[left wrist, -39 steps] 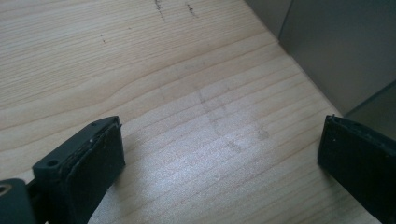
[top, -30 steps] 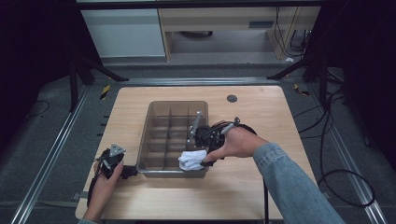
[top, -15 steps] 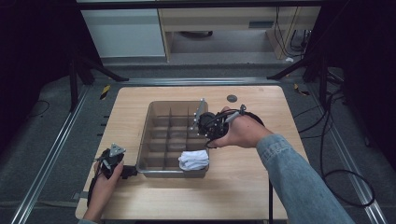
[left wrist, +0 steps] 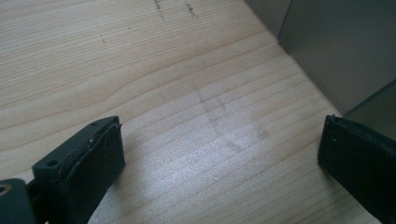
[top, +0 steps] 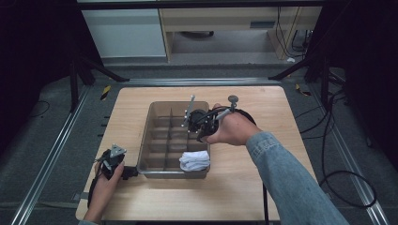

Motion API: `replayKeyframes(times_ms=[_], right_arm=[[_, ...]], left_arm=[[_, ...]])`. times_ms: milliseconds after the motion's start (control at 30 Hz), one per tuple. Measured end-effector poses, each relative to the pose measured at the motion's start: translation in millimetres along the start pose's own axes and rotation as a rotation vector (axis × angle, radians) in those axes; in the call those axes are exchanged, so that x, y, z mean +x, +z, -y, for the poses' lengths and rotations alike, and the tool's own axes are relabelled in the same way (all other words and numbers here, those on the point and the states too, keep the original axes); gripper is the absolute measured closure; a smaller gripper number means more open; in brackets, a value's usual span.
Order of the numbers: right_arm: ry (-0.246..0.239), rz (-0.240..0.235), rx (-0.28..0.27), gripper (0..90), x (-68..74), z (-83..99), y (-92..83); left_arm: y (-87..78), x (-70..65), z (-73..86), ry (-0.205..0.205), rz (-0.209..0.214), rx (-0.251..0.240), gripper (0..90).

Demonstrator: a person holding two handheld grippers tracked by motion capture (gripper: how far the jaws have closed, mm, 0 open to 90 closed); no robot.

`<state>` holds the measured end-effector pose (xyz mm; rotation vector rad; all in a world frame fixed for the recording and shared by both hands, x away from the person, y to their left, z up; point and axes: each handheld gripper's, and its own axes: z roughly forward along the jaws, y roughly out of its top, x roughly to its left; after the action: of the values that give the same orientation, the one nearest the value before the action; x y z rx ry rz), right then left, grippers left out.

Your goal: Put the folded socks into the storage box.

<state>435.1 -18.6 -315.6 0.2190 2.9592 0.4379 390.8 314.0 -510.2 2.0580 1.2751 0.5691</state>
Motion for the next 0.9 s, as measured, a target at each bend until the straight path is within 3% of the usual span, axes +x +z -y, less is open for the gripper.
replayKeyframes(times_ms=[267, 900], right_arm=[[0.007, -0.043, -0.004, 90.0, 4.1, -2.5, 26.5], [0.026, -0.114, -0.006, 90.0, 11.0, 5.3, 60.0]], left_arm=[[-0.1, 0.1, 0.0, 0.001, 0.0, 0.001, 0.0], [-0.1, 0.3, -0.1, 0.003, 0.001, 0.003, 0.0]])
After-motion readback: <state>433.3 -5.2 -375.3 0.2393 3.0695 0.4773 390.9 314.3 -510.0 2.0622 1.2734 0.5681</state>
